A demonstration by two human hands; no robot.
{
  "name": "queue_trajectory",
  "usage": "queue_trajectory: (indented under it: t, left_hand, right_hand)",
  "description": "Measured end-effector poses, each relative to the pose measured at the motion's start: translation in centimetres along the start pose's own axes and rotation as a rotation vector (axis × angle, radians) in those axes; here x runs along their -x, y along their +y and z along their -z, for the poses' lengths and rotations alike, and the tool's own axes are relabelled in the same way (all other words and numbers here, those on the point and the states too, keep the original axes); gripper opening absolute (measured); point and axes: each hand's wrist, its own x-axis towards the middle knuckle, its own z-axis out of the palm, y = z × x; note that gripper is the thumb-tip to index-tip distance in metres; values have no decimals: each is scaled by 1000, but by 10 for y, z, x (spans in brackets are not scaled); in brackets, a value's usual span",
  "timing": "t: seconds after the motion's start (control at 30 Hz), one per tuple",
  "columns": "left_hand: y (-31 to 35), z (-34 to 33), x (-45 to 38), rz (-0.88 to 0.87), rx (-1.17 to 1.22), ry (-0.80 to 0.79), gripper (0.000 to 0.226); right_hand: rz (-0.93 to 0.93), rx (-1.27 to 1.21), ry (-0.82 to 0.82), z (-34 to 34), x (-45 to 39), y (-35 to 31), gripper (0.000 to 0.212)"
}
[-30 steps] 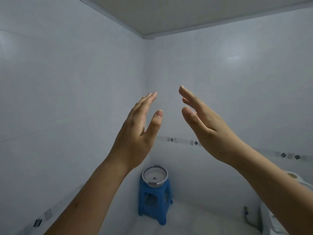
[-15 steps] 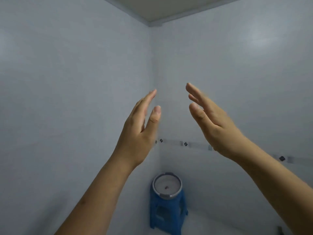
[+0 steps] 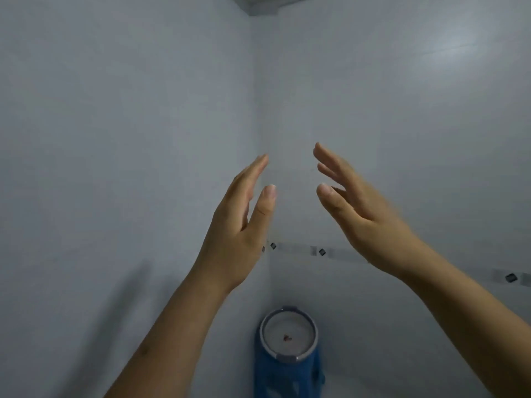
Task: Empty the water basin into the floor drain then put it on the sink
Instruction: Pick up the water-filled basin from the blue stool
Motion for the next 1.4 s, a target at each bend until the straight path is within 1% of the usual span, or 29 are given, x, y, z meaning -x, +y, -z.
queue_trajectory:
  t: [0.2,0.43,0.6,0.73,0.97,1.07,1.17,1.4]
  left_hand:
    - [-80,19,-56,-19,57,-36,57]
    - [-144,10,-109,-51,99,-39,54]
    - [-191,-13,-152,-55,112,-25,55]
    - [-216,-39,-184,-58,93,-41,56]
    - [-260,-84,-262,-83,48,-43,53]
    - [-284,-99,-285,-48,55,-17,53]
    - [-306,-111,-305,-43,49,-32,53]
    - [-373,-114,-355,-38,119,-39,53]
  right_hand:
    - [-49,42,39,-49,-66,38,72]
    - [-67,63,54,-72,-118,81,73]
    - [-45,77,62,-74,-158,132,69]
    - [-43,76,68,-67,-182,176,67]
    - [-12,28,101,-49,-247,257,65]
    - [6,-1,103,-53,-271,285,63]
    - [2,-11,101,-61,-292,311,62]
    - [-14,6,119,-93,-340,366,64]
